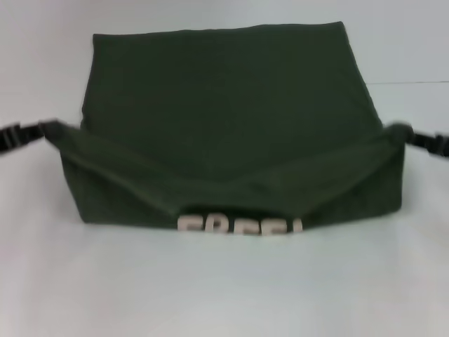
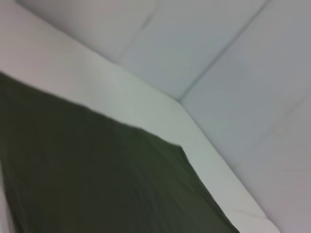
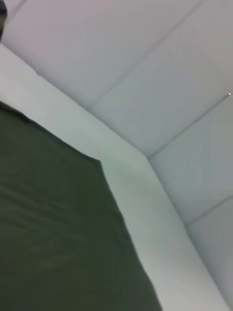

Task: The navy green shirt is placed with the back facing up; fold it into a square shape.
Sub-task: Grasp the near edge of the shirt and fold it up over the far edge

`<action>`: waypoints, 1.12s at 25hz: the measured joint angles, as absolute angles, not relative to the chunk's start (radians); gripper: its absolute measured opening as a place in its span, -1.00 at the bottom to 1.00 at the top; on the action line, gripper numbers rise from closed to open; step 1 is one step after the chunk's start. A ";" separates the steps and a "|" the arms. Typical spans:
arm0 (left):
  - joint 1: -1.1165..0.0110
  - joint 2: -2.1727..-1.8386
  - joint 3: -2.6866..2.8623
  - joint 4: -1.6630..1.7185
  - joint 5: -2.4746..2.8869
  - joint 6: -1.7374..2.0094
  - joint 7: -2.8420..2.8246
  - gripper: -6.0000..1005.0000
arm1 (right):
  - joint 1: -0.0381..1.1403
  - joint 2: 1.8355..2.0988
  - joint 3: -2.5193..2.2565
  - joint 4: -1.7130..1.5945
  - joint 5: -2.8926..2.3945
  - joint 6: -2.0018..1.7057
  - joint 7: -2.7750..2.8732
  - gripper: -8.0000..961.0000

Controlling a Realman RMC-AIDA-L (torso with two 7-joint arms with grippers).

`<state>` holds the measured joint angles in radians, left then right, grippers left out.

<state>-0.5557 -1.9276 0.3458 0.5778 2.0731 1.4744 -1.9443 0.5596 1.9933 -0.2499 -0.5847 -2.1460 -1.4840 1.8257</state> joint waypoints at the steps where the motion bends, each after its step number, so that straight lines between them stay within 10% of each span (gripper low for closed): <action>1: -0.575 -1.929 0.345 0.575 2.070 1.436 -1.943 -0.95 | 0.583 1.988 -0.251 -0.573 -2.146 -1.448 1.827 -0.82; 14: -0.780 -1.961 0.347 0.443 2.008 0.970 -1.800 -0.94 | 0.806 1.962 -0.363 -0.471 -2.146 -1.005 1.812 -0.82; 28: -0.799 -2.062 0.346 0.344 1.852 0.642 -1.481 -0.94 | 0.846 2.020 -0.380 -0.301 -2.016 -0.686 1.601 -0.81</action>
